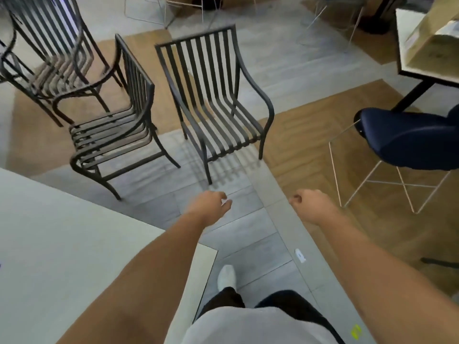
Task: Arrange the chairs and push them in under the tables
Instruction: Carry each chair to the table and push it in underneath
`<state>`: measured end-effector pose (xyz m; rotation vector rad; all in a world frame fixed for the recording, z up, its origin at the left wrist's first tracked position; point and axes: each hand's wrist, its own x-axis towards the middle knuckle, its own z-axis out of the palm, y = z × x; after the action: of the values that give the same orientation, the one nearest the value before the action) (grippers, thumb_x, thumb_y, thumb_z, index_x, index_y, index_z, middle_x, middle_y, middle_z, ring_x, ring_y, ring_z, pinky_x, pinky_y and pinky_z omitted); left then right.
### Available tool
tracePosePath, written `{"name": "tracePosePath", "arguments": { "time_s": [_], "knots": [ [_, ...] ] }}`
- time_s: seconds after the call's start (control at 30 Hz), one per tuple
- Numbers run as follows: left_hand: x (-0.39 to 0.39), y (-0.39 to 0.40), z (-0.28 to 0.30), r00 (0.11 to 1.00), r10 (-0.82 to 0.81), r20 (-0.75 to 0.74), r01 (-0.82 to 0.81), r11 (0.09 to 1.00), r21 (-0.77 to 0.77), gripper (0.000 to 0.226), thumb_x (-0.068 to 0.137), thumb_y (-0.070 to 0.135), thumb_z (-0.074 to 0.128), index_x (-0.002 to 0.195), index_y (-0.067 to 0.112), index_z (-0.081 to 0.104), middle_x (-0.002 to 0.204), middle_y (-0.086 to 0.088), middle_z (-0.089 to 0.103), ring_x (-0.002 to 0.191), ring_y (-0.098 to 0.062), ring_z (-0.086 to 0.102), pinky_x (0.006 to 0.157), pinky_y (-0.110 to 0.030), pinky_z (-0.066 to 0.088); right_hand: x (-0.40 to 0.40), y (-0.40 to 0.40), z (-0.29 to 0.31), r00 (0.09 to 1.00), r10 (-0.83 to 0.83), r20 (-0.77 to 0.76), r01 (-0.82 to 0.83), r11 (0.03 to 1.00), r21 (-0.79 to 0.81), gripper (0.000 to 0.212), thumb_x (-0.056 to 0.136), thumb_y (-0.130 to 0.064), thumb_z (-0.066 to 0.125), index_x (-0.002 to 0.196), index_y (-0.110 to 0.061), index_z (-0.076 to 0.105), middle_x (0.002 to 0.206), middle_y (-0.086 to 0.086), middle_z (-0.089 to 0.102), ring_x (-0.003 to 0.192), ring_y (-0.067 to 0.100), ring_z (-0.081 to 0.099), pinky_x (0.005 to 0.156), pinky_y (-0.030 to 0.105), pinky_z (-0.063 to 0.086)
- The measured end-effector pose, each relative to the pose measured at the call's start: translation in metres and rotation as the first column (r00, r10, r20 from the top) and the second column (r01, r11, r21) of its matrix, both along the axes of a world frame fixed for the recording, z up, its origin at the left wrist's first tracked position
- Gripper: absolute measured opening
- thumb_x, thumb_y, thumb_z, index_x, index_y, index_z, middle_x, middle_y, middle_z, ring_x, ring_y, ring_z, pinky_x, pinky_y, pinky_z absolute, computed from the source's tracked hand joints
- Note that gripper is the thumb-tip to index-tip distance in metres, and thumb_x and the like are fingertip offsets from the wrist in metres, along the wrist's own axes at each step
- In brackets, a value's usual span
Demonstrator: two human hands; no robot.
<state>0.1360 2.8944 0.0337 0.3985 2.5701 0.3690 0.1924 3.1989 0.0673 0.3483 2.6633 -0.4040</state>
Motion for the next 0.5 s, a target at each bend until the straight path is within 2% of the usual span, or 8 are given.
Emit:
{"name": "tracePosePath", "arguments": {
  "time_s": [0.13, 0.27, 0.37, 0.5],
  "knots": [
    [-0.069, 0.034, 0.003, 0.999, -0.022, 0.039, 0.022, 1.0, 0.007, 0.05, 0.106, 0.056, 0.038, 0.134, 0.022, 0.062, 0.115, -0.001, 0.073, 0.105, -0.024, 0.065, 0.078, -0.034, 0.05, -0.068, 0.026, -0.002, 1.0, -0.002, -0.009, 0.002, 1.0, -0.004, 0.036, 0.101, -0.038, 0.047, 0.118, -0.012, 0.066, 0.116, 0.013, 0.068, 0.099, 0.031, 0.059, 0.072, 0.03, 0.037],
    [-0.137, 0.078, 0.005, 0.999, -0.001, 0.038, 0.001, 1.0, 0.015, 0.048, 0.106, 0.053, 0.038, 0.135, 0.022, 0.062, 0.11, -0.001, 0.073, 0.102, -0.025, 0.066, 0.083, -0.037, 0.054, -0.146, 0.064, -0.004, 0.999, 0.045, -0.028, -0.045, 0.999, 0.014, 0.034, 0.101, -0.039, 0.047, 0.117, -0.015, 0.067, 0.113, 0.01, 0.07, 0.106, 0.034, 0.06, 0.074, 0.034, 0.041],
    [-0.191, 0.116, 0.001, 0.998, 0.057, 0.034, -0.057, 0.998, 0.01, 0.047, 0.106, 0.055, 0.038, 0.13, 0.024, 0.064, 0.1, 0.003, 0.072, 0.09, -0.02, 0.067, 0.083, -0.041, 0.058, -0.214, 0.103, -0.008, 0.996, 0.081, -0.046, -0.08, 0.997, 0.017, 0.036, 0.101, -0.043, 0.048, 0.117, -0.016, 0.066, 0.114, 0.008, 0.071, 0.107, 0.033, 0.062, 0.082, 0.038, 0.051],
    [-0.257, 0.173, 0.004, 0.989, 0.149, -0.007, -0.148, 0.989, 0.016, 0.046, 0.105, 0.056, 0.039, 0.131, 0.027, 0.063, 0.105, 0.004, 0.074, 0.09, -0.018, 0.067, 0.084, -0.042, 0.059, -0.304, 0.162, -0.007, 0.985, 0.17, -0.04, -0.168, 0.984, 0.054, 0.035, 0.101, -0.041, 0.047, 0.116, -0.016, 0.066, 0.114, 0.008, 0.07, 0.105, 0.032, 0.062, 0.082, 0.039, 0.052]
  ]
}}
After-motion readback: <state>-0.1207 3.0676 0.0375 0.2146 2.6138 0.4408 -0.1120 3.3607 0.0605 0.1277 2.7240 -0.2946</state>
